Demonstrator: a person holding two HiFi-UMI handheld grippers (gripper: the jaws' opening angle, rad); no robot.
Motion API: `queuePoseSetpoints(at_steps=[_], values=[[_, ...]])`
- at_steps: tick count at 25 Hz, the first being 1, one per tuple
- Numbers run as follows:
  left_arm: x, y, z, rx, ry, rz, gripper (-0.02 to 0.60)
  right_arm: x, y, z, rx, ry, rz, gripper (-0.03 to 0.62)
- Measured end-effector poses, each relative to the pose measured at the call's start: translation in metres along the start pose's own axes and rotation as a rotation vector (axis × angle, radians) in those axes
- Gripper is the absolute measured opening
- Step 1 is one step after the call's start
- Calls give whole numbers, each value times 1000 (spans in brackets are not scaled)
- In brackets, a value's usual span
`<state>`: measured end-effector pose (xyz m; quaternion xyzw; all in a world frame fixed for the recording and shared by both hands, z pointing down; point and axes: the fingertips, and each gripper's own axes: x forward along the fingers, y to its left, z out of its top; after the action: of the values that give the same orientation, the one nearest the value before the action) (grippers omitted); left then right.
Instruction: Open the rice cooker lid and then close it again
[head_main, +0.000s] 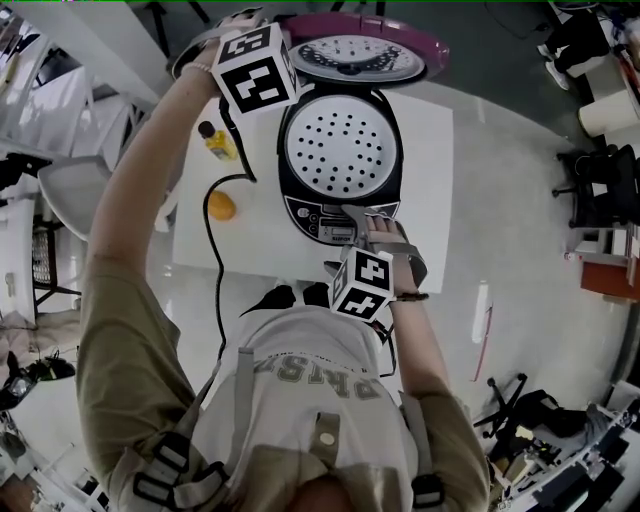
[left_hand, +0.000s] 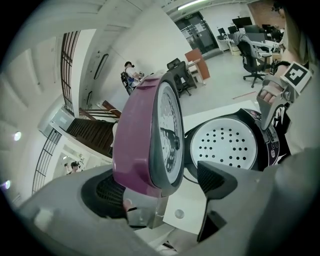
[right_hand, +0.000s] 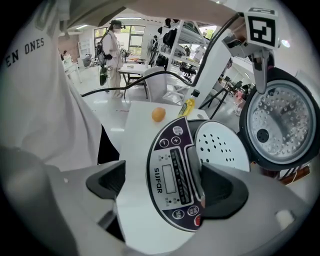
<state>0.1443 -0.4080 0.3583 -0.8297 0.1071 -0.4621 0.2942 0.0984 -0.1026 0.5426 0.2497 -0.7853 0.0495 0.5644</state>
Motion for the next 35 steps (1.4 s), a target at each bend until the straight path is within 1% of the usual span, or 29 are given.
queuePoseSetpoints(at_steps=[11, 18, 24, 29, 35], values=[[14, 26, -4, -25, 26, 20, 453, -1, 1, 1, 10, -8, 9, 448], [24, 27, -15, -40, 60, 0, 451, 1, 2, -1, 2, -4, 12, 448], [19, 34, -16, -65, 41, 21, 451, 0, 1, 0, -3, -3, 12, 448], [12, 34, -15, -67, 32, 29, 451, 0, 1, -1, -2, -8, 8, 448], [0, 28, -15, -91, -5, 44, 451, 0, 0, 2, 33, -47, 0, 448]])
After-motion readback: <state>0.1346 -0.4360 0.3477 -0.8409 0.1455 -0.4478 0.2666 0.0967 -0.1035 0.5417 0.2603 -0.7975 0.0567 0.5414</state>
